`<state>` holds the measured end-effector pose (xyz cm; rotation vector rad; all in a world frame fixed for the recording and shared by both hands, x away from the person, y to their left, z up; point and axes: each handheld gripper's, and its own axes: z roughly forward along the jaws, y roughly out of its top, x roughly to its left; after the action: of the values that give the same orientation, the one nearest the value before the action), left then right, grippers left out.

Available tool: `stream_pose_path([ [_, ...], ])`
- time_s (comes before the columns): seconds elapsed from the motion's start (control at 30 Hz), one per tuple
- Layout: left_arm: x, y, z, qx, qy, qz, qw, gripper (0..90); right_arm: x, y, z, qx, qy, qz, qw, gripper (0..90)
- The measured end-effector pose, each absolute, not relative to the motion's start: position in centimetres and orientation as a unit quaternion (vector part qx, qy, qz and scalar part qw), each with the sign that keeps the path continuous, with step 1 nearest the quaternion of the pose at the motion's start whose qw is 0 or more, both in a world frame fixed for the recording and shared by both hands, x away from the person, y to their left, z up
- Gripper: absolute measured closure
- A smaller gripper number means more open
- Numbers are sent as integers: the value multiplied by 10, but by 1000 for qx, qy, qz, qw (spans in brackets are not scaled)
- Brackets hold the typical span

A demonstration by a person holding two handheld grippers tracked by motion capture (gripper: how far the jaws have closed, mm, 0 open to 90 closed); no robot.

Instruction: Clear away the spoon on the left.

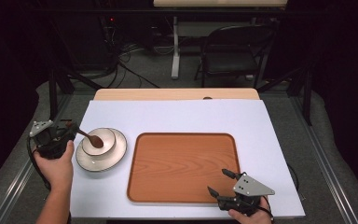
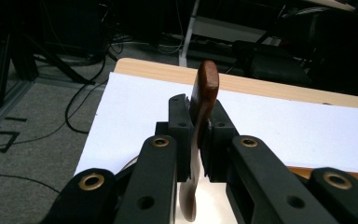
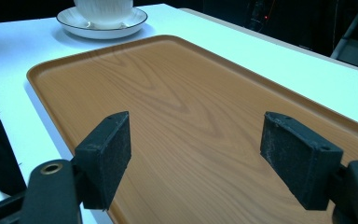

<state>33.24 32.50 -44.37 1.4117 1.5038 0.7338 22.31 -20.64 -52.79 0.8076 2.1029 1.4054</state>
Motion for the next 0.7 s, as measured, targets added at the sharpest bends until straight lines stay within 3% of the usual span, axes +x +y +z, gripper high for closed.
stream_pose_path([
  [0.7,317,314,-395,609,563,303,470,839,223,-206,-528,297,768,514,241,242],
])
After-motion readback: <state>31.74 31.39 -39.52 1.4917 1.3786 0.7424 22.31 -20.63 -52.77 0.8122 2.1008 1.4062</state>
